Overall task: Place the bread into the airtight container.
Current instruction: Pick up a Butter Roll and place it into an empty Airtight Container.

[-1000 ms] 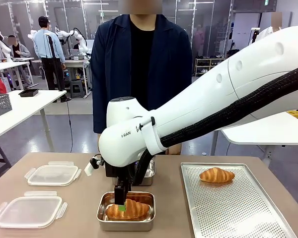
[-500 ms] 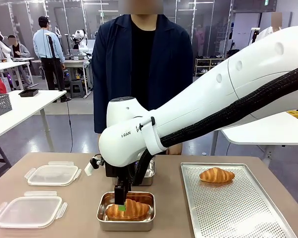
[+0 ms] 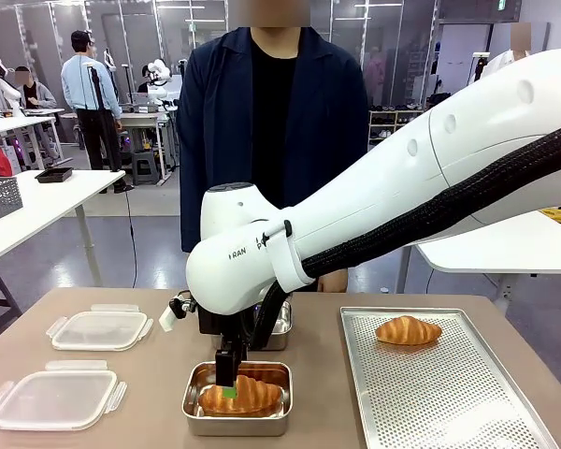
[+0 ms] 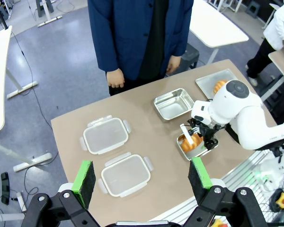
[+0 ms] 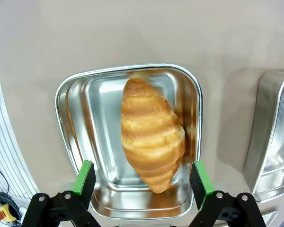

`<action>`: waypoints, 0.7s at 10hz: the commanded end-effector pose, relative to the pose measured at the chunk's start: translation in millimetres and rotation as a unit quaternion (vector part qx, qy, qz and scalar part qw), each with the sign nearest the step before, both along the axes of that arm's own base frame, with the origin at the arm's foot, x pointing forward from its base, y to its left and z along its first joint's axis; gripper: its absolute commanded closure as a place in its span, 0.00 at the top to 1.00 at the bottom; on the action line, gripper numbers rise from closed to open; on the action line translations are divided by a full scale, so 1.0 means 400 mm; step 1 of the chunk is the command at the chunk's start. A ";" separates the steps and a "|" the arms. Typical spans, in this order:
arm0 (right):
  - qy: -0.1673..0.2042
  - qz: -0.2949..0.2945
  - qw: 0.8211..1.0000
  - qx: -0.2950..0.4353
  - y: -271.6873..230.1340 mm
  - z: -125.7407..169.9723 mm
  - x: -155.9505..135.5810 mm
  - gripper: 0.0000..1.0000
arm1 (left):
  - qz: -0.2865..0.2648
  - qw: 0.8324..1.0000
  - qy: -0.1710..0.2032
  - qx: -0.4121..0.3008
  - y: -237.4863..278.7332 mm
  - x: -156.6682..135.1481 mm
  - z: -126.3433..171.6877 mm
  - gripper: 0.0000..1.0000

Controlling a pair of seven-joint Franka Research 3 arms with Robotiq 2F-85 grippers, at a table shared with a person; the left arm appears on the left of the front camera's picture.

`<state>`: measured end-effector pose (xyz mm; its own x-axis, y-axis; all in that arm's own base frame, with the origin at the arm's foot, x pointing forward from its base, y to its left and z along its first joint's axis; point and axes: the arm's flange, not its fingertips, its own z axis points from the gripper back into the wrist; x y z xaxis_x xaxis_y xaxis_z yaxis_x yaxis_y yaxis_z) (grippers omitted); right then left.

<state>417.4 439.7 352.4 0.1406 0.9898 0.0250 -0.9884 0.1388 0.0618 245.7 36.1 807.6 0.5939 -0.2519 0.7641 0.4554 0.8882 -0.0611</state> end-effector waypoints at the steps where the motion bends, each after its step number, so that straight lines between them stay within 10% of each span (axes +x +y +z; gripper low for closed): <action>1: -0.001 0.000 1.000 0.000 -0.001 0.000 -0.003 1.00 | -0.005 1.000 0.003 0.007 0.001 -0.001 0.006 1.00; 3: 0.000 0.000 1.000 0.000 0.000 0.000 0.000 1.00 | -0.005 1.000 0.003 0.007 0.001 -0.001 0.006 1.00; 7: -0.023 -0.110 0.992 0.058 -0.194 0.251 0.007 1.00 | -0.005 1.000 0.003 0.007 0.001 -0.001 0.006 1.00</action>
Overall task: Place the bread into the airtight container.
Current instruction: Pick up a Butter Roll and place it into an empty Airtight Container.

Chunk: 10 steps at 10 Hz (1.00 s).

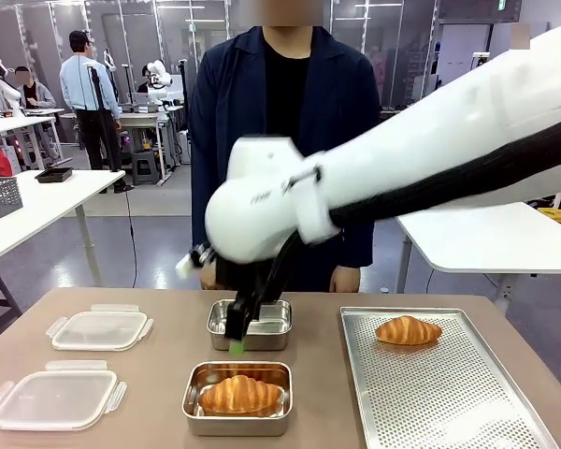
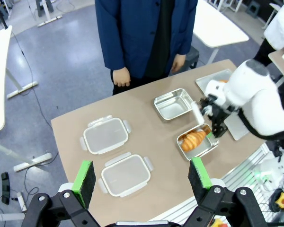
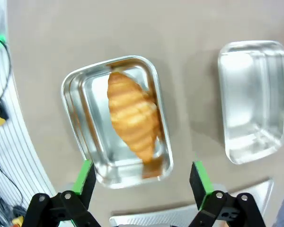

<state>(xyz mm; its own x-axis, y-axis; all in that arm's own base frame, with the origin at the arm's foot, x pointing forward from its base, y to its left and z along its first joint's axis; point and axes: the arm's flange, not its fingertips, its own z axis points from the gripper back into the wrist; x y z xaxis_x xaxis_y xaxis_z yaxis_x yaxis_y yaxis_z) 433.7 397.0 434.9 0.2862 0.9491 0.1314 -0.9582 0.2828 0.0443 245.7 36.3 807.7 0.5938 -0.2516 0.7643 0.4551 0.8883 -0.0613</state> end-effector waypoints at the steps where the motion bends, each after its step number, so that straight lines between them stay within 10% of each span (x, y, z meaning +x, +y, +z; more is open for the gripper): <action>1: 0.002 -0.055 0.998 0.025 -0.158 0.102 -0.035 1.00 | -0.005 1.000 0.003 0.007 0.001 -0.001 0.006 1.00; 6: -0.046 -0.186 0.980 0.058 -0.541 0.381 -0.099 1.00 | -0.005 1.000 0.003 0.007 0.001 -0.001 0.006 1.00; 10: -0.094 -0.103 0.990 0.015 -0.755 0.335 -0.063 1.00 | -0.005 1.000 0.003 0.007 0.001 -0.001 0.006 1.00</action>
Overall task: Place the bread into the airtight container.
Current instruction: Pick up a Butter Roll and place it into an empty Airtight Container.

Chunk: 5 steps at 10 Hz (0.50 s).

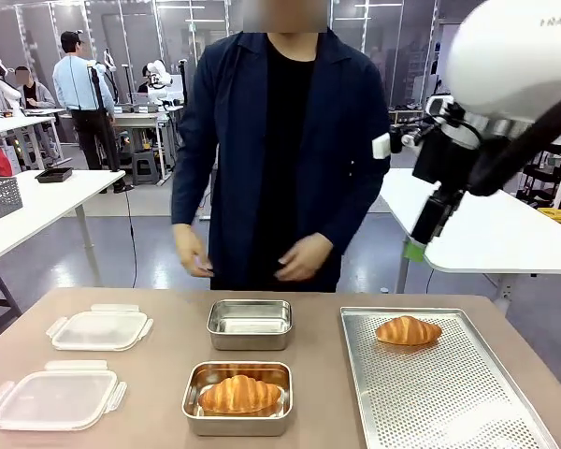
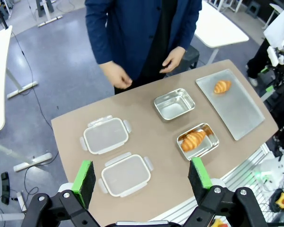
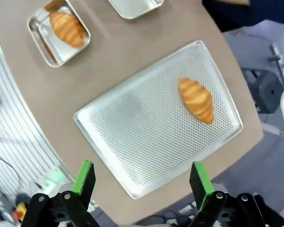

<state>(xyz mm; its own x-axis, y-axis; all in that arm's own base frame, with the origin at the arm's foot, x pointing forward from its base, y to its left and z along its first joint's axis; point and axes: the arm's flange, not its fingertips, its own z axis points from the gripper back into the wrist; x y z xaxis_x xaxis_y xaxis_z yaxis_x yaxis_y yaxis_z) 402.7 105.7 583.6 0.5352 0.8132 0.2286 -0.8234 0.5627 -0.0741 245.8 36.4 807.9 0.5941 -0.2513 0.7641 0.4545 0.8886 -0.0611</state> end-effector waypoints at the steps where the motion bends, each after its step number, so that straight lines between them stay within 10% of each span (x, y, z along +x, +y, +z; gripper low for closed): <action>1: -0.017 0.098 0.995 -0.020 -0.074 -0.063 0.026 1.00 | -0.006 1.000 0.003 0.007 0.000 -0.001 0.006 1.00; 4: -0.057 0.119 0.991 -0.001 -0.115 -0.156 0.099 1.00 | -0.006 1.000 0.003 0.007 0.000 -0.001 0.006 1.00; 5: -0.020 0.106 0.994 -0.028 -0.118 -0.092 0.047 1.00 | -0.006 1.000 0.003 0.007 0.000 -0.001 0.006 1.00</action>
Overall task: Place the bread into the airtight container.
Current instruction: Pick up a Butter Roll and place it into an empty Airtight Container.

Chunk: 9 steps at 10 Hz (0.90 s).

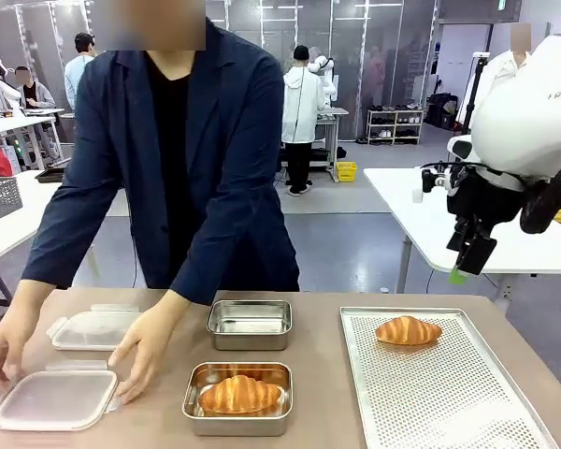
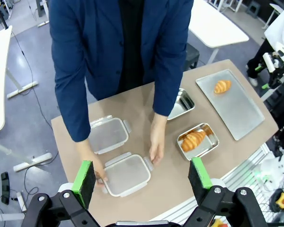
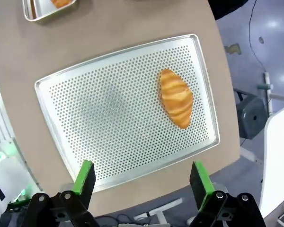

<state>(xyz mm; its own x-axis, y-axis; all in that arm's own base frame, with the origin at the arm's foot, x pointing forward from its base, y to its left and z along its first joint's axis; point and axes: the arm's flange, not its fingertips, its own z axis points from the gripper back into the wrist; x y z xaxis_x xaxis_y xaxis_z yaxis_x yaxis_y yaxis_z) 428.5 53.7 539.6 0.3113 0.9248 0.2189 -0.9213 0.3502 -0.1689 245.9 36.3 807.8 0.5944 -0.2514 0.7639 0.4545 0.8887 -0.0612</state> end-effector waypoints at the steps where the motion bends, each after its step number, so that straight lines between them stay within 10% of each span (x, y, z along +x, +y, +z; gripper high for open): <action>1: 0.019 -0.012 1.000 -0.005 0.012 0.018 -0.018 1.00 | -0.006 1.000 0.003 0.007 0.000 -0.002 0.006 1.00; 9: -0.020 0.123 0.985 0.118 -0.080 -0.075 0.104 1.00 | -0.006 1.000 0.003 0.007 0.000 -0.002 0.006 1.00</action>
<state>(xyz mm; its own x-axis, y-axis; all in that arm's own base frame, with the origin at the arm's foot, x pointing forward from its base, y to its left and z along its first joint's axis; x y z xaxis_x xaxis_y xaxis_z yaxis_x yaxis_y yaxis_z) 462.4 40.9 513.1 0.1486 0.9341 0.3247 -0.9637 0.2104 -0.1645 245.9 36.4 807.8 0.5944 -0.2512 0.7639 0.4543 0.8887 -0.0612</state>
